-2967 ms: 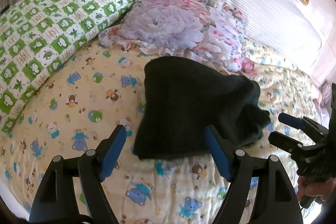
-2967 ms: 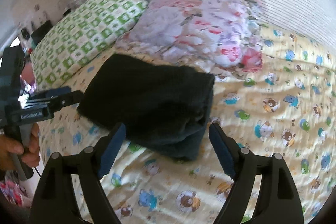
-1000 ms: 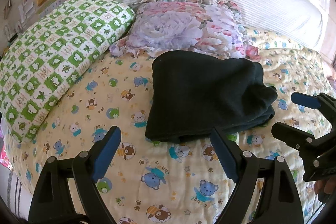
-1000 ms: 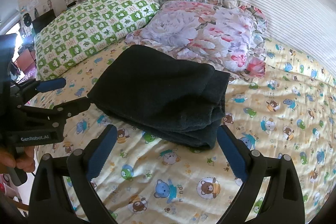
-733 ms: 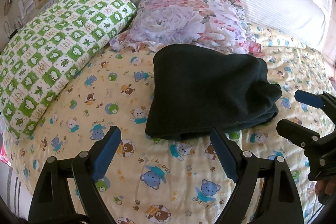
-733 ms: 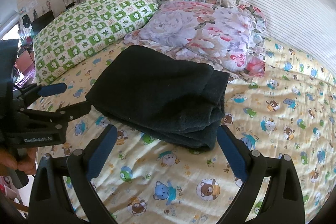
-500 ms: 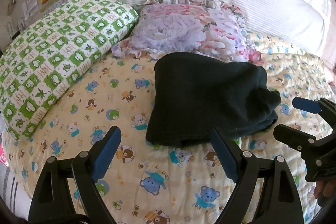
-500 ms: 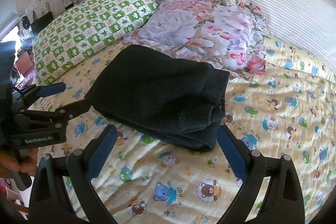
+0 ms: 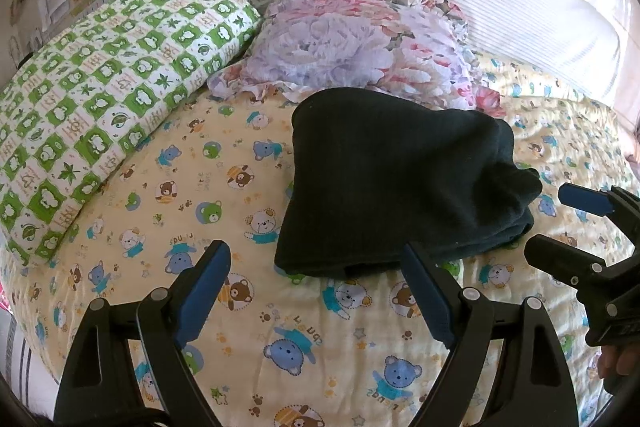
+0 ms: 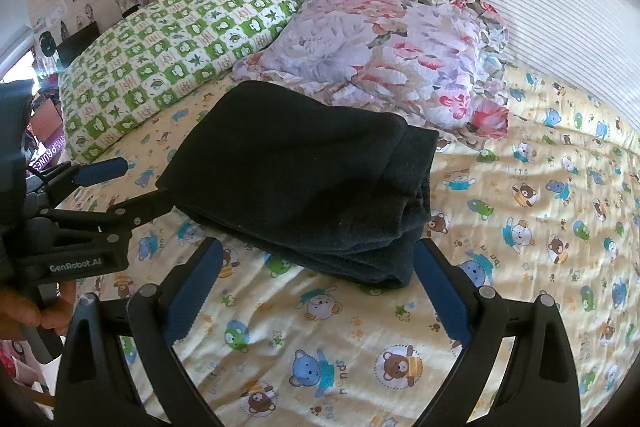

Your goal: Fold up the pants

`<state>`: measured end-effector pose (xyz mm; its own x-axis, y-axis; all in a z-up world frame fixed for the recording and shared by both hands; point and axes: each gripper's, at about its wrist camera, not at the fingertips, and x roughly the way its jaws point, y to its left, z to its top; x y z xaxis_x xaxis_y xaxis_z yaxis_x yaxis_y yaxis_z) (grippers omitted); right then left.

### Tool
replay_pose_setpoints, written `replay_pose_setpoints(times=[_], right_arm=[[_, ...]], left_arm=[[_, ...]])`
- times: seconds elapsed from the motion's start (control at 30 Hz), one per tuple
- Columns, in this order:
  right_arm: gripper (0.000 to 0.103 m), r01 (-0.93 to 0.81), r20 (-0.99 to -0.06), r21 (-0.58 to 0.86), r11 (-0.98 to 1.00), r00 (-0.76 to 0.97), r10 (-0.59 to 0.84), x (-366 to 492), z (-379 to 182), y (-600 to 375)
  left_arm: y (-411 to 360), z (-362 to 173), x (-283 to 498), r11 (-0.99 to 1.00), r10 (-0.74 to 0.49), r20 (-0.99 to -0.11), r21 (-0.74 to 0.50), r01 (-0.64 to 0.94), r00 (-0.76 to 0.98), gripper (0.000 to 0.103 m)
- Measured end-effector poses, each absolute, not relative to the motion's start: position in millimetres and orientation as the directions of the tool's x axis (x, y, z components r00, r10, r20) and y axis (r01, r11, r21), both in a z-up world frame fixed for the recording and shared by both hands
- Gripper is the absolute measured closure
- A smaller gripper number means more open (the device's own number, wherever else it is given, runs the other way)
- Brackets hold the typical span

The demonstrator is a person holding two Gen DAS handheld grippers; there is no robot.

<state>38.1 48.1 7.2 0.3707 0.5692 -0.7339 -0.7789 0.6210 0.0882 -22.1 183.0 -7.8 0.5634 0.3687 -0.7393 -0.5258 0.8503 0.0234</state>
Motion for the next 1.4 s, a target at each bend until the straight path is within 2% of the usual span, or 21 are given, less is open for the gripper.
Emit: replay_pose_setpoints(times=[1.4], right_arm=[[0.007,-0.755,-0.734,0.136,0.641,0.357,0.577,42.5,5.3,53.6]], left_arm=[[187.6,-9.5,-13.6,0.851,0.347,-0.762,0.011,-0.525,0.546,0.015]])
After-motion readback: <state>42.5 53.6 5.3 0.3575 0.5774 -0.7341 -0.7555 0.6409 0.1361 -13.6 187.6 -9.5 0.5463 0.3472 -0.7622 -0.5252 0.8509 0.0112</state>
